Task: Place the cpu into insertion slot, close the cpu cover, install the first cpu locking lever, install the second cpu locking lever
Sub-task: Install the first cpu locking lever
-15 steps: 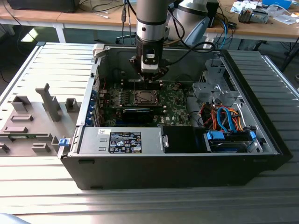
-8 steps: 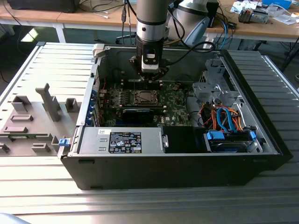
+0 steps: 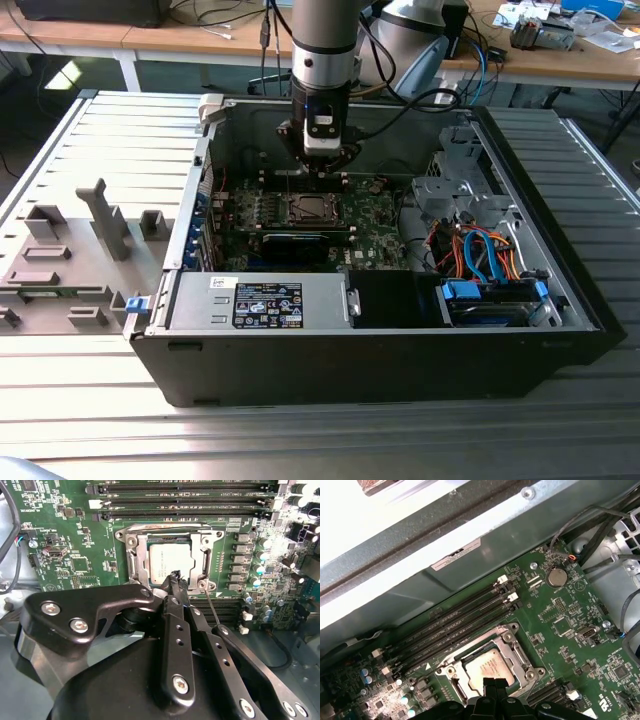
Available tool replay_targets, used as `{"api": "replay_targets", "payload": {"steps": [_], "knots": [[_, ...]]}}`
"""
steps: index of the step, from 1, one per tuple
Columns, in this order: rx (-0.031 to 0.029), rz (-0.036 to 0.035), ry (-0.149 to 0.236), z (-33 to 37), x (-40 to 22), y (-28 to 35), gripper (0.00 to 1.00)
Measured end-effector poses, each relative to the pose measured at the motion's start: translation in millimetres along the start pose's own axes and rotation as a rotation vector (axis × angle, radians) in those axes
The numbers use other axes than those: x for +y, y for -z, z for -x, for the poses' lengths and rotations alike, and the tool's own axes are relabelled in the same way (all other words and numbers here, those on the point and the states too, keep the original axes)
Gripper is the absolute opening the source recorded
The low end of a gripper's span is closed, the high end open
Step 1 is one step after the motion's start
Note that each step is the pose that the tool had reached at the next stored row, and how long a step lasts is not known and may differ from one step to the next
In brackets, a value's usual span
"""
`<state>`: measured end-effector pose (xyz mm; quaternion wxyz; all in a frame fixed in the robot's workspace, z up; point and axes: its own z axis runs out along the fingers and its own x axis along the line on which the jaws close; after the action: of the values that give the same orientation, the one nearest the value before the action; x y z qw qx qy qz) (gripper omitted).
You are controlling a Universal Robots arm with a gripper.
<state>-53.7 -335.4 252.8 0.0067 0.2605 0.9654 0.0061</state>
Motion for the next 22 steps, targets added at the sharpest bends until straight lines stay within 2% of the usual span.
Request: {"api": "replay_targets", "payload": {"steps": [22], "knots": [[0.0007, 0.0005, 0.049, 0.0, 0.0, 0.0, 0.11]]}}
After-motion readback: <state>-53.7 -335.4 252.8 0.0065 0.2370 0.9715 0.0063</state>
